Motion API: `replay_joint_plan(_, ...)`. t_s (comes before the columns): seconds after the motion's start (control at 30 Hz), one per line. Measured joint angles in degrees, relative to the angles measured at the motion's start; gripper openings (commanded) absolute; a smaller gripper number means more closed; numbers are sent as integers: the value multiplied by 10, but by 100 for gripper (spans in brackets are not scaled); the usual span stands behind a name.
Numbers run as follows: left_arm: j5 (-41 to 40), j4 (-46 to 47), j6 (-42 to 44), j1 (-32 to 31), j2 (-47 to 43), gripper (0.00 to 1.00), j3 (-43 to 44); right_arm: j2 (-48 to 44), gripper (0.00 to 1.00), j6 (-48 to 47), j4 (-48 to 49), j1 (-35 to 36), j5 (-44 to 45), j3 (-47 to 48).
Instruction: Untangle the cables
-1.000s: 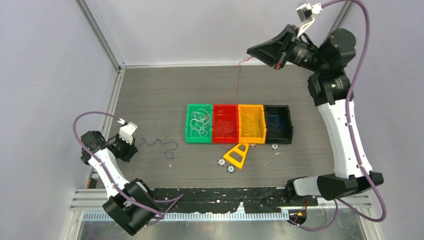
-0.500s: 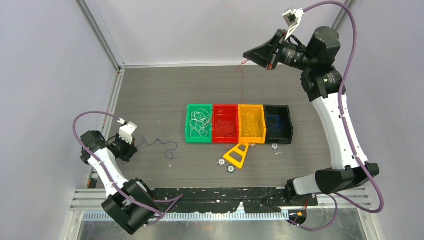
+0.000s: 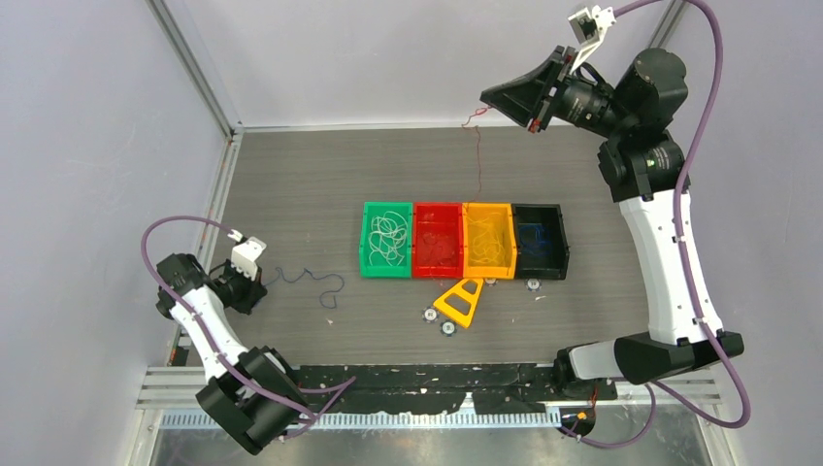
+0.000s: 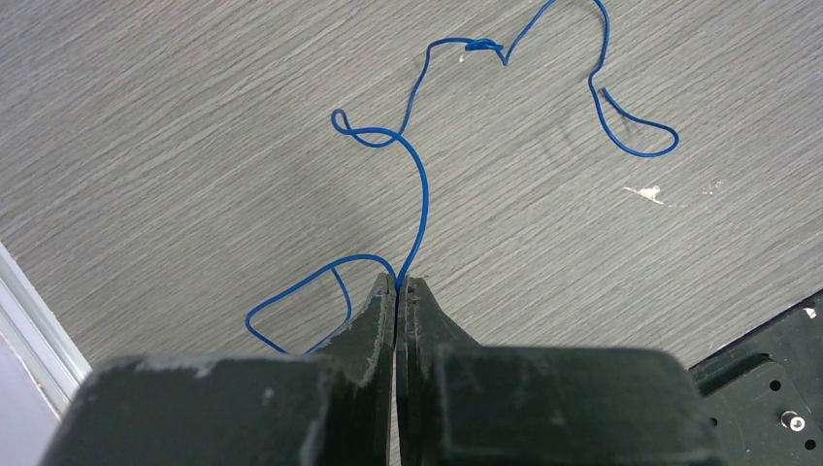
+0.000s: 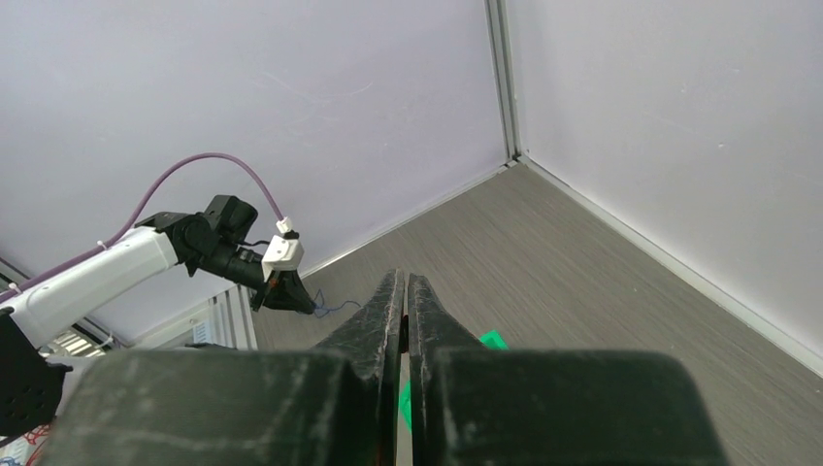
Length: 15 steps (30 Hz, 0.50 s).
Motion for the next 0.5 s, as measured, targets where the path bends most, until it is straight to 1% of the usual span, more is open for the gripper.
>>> replay_joint_plan(0.2, 0, 0, 0, 0, 4, 0, 0, -1, 6, -9, -1, 0, 0, -10)
replay_joint_plan(0.37, 0, 0, 0, 0, 7, 0, 0, 1, 5, -9, 8, 5, 1, -65)
replay_joint_plan(0.5, 0, 0, 0, 0, 7, 0, 0, 20, 6, -10, 10, 37, 9, -99)
